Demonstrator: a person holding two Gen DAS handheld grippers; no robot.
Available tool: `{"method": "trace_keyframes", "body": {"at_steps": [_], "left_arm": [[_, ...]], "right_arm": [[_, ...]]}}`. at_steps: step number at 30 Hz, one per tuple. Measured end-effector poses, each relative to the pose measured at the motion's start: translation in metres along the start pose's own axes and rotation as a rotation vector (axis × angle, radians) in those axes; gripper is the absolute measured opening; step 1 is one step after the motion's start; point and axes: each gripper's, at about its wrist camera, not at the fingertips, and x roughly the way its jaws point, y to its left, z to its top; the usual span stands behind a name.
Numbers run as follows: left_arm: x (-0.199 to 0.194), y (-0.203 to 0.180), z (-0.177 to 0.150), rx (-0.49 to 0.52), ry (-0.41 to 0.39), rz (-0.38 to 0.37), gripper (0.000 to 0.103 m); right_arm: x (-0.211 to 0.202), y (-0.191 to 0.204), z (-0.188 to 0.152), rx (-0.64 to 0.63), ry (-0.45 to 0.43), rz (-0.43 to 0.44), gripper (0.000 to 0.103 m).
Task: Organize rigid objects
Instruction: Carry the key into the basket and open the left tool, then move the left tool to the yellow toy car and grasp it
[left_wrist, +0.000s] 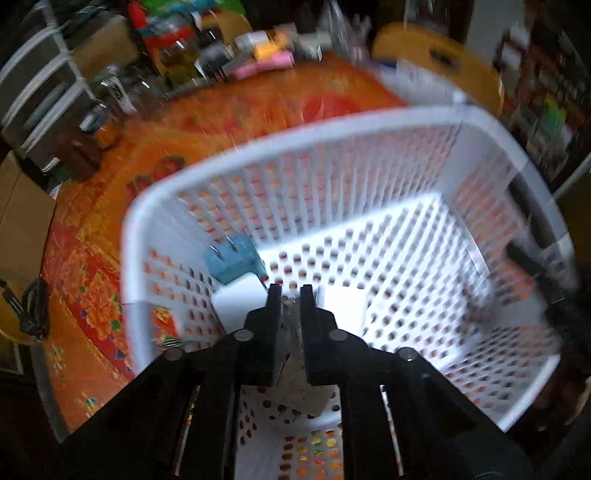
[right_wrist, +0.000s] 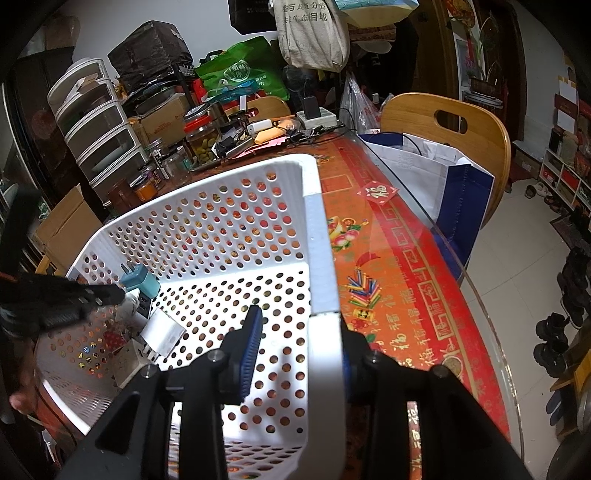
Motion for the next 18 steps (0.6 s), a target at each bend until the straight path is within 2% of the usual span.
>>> {"method": "trace_keyframes", "body": {"at_steps": [2,3,4,6,9,13,16,18], "left_arm": [[-0.043,0.014,-0.006,-0.021,-0.135,-0.008,0.052],[-0.064,0.024,-0.013,-0.035,-0.198,0.002,0.081],[-0.080,0.033,-0.020,-0.046,-0.248,0.018,0.091],[-0.111,0.054,-0.040,-0.073,-0.330,0.066,0.092],[-0.126,0.095,-0.077,-0.158,-0.351,0.114,0.098],[-0.098,0.139,-0.121,-0.228,-0.280,0.178,0.099],[-0.056,0.158,-0.153,-0.238,-0.197,0.160,0.099],[-0.030,0.156,-0.168,-0.212,-0.155,0.155,0.099]], "right_arm": [[0.000,0.000,0.000,-0.003,0.002,0.001,0.036],[0.000,0.000,0.001,-0.004,0.004,0.000,0.036],[0.000,0.001,0.001,-0.005,0.005,0.000,0.036],[0.000,0.000,0.001,-0.004,0.003,0.001,0.036],[0.001,0.000,0.002,-0.005,0.012,-0.001,0.036],[0.001,-0.001,0.001,-0.005,0.014,0.000,0.036],[0.001,-0.001,0.001,-0.004,0.015,0.000,0.036],[0.001,-0.001,0.001,-0.005,0.016,-0.001,0.036]]}}
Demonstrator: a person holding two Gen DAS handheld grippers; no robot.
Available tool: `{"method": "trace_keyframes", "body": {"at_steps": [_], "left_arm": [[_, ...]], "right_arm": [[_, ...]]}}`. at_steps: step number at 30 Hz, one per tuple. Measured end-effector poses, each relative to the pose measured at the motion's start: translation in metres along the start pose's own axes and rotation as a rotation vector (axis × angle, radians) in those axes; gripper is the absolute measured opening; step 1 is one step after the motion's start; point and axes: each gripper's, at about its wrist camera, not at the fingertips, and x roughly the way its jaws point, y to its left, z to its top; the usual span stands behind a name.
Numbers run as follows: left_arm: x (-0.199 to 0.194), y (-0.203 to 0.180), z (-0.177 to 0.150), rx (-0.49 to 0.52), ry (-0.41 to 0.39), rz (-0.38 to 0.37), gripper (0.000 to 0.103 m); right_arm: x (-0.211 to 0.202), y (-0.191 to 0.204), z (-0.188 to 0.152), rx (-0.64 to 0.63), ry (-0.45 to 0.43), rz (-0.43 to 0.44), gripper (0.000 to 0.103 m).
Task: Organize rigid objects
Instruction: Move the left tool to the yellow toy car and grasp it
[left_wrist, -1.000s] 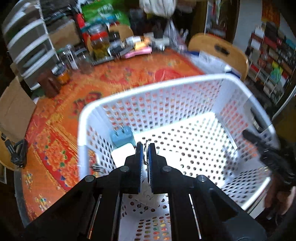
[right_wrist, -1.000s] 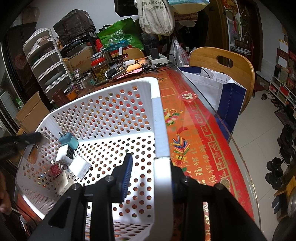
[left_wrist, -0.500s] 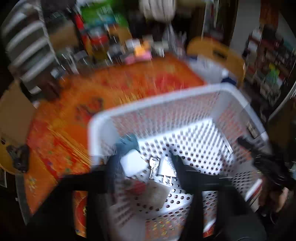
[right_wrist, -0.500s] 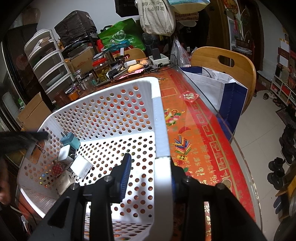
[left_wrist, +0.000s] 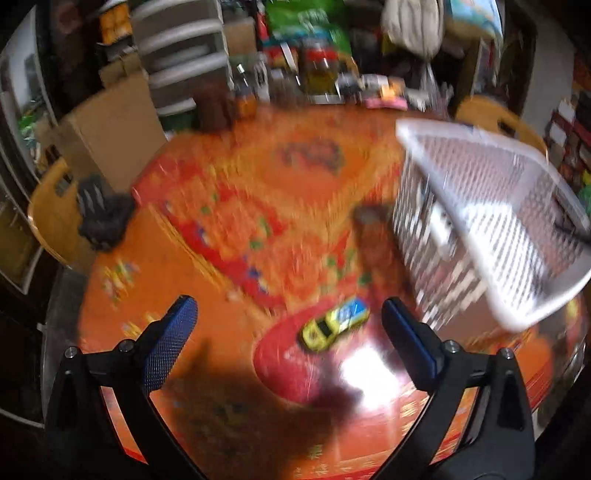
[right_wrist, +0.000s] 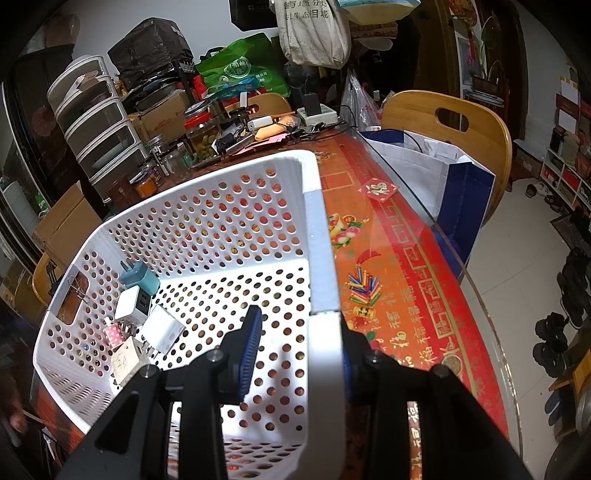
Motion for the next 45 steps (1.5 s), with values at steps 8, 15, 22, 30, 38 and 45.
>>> {"method": "trace_keyframes", "body": {"at_steps": [8,15,22,30,38,45], "left_arm": [[0.054,-0.016,-0.029,-0.015,0.057,0.045,0.099],[0.058,-0.044,-0.024,0.019,0.049,0.069,0.099],[0.071,-0.046,-0.020,-0.005,0.054,0.079,0.099],[0.067,-0.045,-0.018,-0.028,0.042,0.083,0.053],[0.059,-0.049,-0.021,-0.003,0.015,0.138,0.036],[0.052,-0.041,-0.023,-0.013,0.000,0.167,0.029]], "right_arm": [[0.001,0.000,0.001,0.005,0.002,-0.008,0.036],[0.001,0.000,0.000,0.003,0.001,-0.007,0.036],[0.001,0.000,0.001,0.001,0.002,-0.007,0.036],[0.000,0.000,0.002,0.001,-0.003,-0.007,0.036],[0.000,0.000,0.001,0.001,-0.002,-0.009,0.036],[0.000,-0.001,0.000,0.006,-0.007,-0.008,0.036]]}}
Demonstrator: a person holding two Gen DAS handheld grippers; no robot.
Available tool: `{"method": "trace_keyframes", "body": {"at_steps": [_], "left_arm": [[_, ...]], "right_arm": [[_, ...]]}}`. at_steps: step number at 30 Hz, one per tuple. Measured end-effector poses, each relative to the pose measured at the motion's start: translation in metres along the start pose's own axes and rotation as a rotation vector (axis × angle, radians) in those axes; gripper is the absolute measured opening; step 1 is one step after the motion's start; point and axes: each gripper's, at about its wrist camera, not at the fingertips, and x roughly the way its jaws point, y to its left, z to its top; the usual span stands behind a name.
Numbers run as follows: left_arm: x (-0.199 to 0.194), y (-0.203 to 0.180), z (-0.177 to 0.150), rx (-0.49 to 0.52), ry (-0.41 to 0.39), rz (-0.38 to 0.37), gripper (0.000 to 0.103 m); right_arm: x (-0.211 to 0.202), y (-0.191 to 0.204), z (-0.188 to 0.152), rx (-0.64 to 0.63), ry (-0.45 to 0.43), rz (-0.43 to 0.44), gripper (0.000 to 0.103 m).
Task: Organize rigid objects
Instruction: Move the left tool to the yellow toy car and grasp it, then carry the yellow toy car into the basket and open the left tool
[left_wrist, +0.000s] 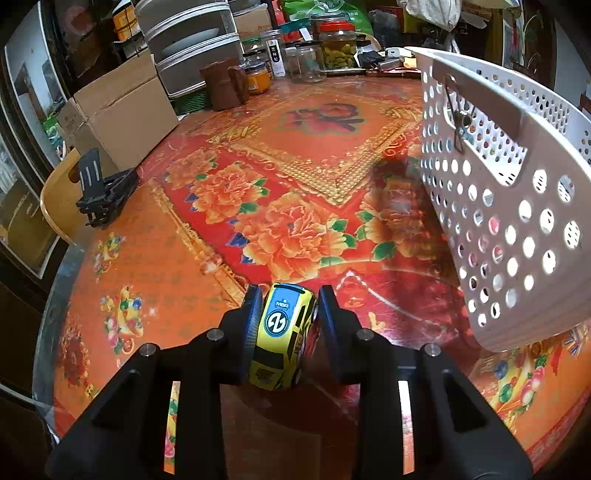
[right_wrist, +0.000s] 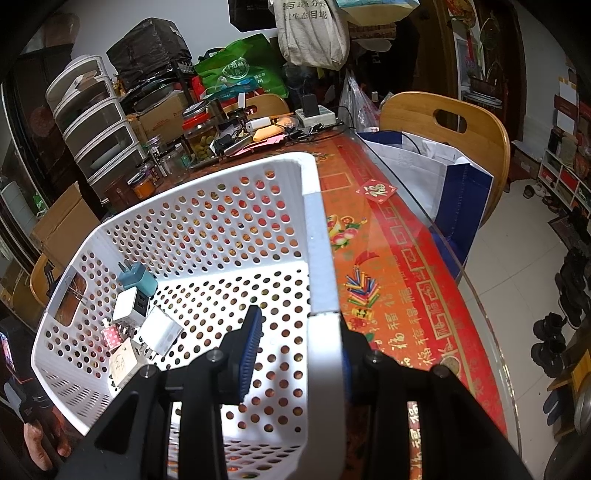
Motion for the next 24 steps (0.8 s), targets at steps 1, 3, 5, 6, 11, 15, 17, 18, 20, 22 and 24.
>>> {"method": "trace_keyframes", "body": {"at_steps": [1,3,5,6,11,15,17,18,20,22,24], "left_arm": [[0.000,0.000,0.000,-0.001,-0.003,-0.001,0.029],[-0.003,0.000,-0.002,0.001,-0.013,-0.002,0.029],[-0.007,0.000,-0.002,0.004,-0.027,0.001,0.029],[-0.010,0.000,-0.002,0.004,-0.039,0.004,0.029],[-0.027,0.002,0.002,0.000,-0.085,0.024,0.028],[-0.040,0.002,0.005,0.000,-0.114,0.047,0.028],[-0.045,0.004,0.006,-0.005,-0.123,0.054,0.028],[-0.047,0.004,0.007,-0.007,-0.127,0.056,0.028],[-0.053,0.004,0.009,-0.008,-0.135,0.059,0.028],[-0.058,0.004,0.010,-0.006,-0.146,0.062,0.028],[-0.065,0.003,0.010,-0.005,-0.161,0.065,0.028]], "right_arm": [[0.000,0.000,0.000,0.001,0.000,0.001,0.036],[0.000,-0.001,-0.001,0.001,0.000,0.000,0.036],[0.000,-0.001,-0.001,0.000,0.001,0.000,0.036],[0.000,-0.002,-0.001,-0.001,0.001,-0.001,0.036],[-0.001,-0.001,-0.001,0.000,0.000,0.000,0.036],[-0.001,-0.001,-0.001,-0.001,0.001,0.000,0.036],[-0.001,-0.001,-0.001,-0.002,0.001,-0.001,0.036],[-0.001,-0.001,-0.001,-0.001,0.001,0.000,0.036],[-0.001,-0.001,-0.001,0.000,0.000,0.000,0.036],[-0.001,-0.001,-0.001,0.000,0.000,0.000,0.036],[-0.001,-0.001,-0.001,0.000,-0.001,0.000,0.036]]}}
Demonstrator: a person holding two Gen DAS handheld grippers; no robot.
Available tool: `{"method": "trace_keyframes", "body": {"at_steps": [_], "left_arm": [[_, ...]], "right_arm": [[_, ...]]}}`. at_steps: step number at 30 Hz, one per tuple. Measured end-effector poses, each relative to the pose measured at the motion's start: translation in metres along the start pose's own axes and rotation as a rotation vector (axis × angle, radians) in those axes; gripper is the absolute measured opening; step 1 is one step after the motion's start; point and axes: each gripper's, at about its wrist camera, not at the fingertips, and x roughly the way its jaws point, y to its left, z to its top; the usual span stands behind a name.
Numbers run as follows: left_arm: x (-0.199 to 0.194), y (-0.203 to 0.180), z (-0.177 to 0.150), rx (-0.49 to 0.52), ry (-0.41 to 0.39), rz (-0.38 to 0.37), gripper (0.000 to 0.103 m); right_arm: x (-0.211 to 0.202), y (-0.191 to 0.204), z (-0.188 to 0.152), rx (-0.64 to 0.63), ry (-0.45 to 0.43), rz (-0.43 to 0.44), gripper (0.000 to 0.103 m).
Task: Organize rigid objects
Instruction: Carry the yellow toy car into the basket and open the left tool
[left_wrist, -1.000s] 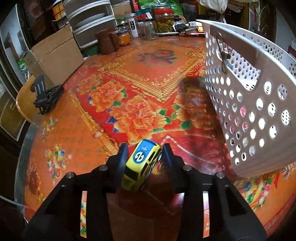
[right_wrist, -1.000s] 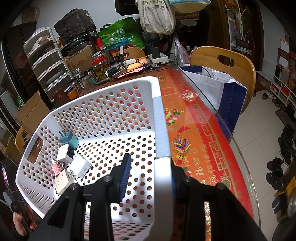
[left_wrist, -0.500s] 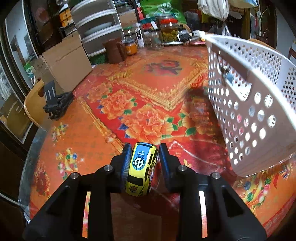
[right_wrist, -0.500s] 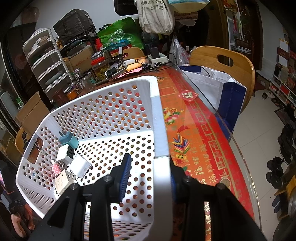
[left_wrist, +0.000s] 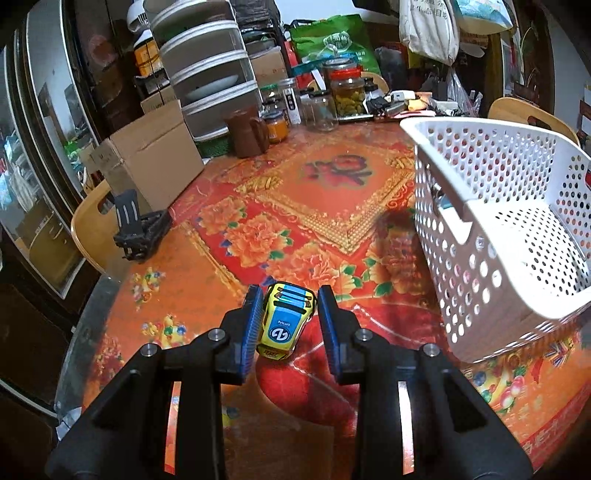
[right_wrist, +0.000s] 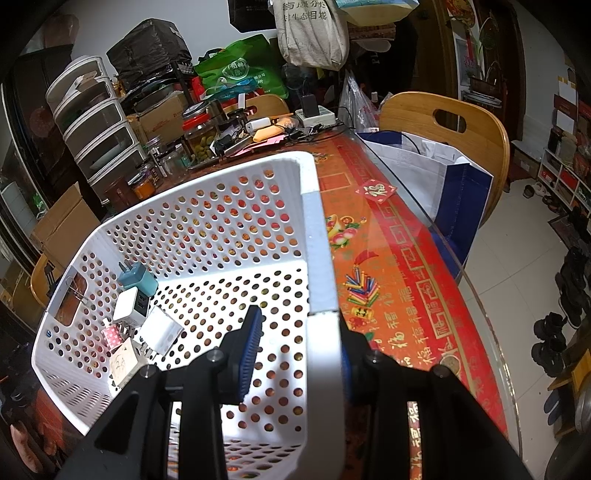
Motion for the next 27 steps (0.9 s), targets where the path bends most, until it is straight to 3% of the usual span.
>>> {"method": "trace_keyframes", "body": {"at_steps": [10,19,24,27], "left_arm": [[-0.034,0.000,0.026,0.007,-0.079,0.016,0.028],[-0.067,-0.032,0.066,0.089,-0.170,0.005,0.028],[-0.077,-0.069,0.094,0.172,-0.187,-0.053,0.028],[-0.062,-0.104,0.111,0.245,-0.125,-0.120,0.028]], "right_arm": [[0.000,0.000,0.000,0.000,0.000,0.001,0.036],[-0.001,0.002,0.002,-0.004,0.000,0.004,0.036],[-0.001,0.002,0.003,-0.003,-0.001,0.004,0.036],[0.000,0.002,0.003,-0.002,0.000,0.005,0.036]]}}
